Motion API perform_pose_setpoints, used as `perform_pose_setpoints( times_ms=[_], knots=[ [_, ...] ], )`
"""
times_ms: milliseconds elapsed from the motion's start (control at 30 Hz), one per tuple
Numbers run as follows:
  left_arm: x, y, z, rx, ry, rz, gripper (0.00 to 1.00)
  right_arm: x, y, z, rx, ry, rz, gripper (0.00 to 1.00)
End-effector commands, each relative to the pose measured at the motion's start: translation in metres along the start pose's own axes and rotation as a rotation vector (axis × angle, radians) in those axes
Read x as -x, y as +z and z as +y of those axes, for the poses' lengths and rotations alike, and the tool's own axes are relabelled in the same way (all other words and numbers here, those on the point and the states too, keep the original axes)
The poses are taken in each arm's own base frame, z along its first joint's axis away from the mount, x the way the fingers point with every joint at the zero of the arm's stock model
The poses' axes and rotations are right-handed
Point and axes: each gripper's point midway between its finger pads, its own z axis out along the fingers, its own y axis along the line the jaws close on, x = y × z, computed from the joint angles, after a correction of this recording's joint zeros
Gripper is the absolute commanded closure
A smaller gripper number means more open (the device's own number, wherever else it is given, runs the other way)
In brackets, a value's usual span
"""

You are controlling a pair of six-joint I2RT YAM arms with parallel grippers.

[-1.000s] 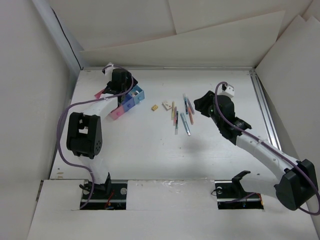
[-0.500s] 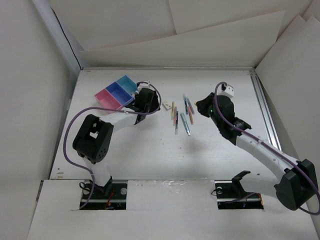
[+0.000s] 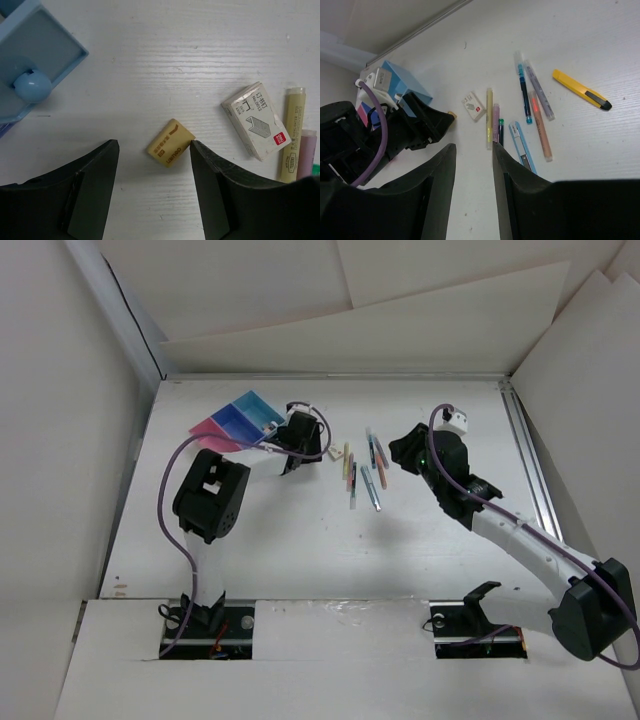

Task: Sort the stationery into containers
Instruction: Pick up the stationery from the center of the board.

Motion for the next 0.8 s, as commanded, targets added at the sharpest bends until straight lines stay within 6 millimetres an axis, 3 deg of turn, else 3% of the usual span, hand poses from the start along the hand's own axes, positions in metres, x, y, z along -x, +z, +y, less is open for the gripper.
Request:
perform_pose_setpoints(
  times_ms=[0, 233, 333, 567, 700, 767],
  knots=[
    [0.02, -0.002, -0.005, 0.011, 0.03, -0.036, 0.44, 0.011, 0.0, 0.013, 0.034, 0.008, -0.04, 0.59],
    [0.012, 0.008, -0.006, 0.009, 0.046, -0.013, 0.51, 0.011, 0.0, 0.013, 0.034, 0.008, -0.04, 0.58],
    [0.006, 0.011, -0.011, 0.004, 0.065, -0.003, 0.66, 0.011, 0.0, 0.013, 0.034, 0.008, -0.04, 0.58],
    [-0.003, 0.013, -0.012, 0.033, 0.078, 0.012, 0.88, 0.011, 0.0, 0.013, 0.034, 0.008, -0.04, 0.58],
    [-0.002, 0.0, -0.013, 0.014, 0.032, 0.002, 0.98, 0.013, -0.002, 0.014, 0.04, 0.011, -0.047, 0.58],
    [0.013, -0.014, -0.023, -0.037, -0.017, -0.035, 0.99, 0.013, -0.002, 0.014, 0.04, 0.011, -0.047, 0.58]
  ],
)
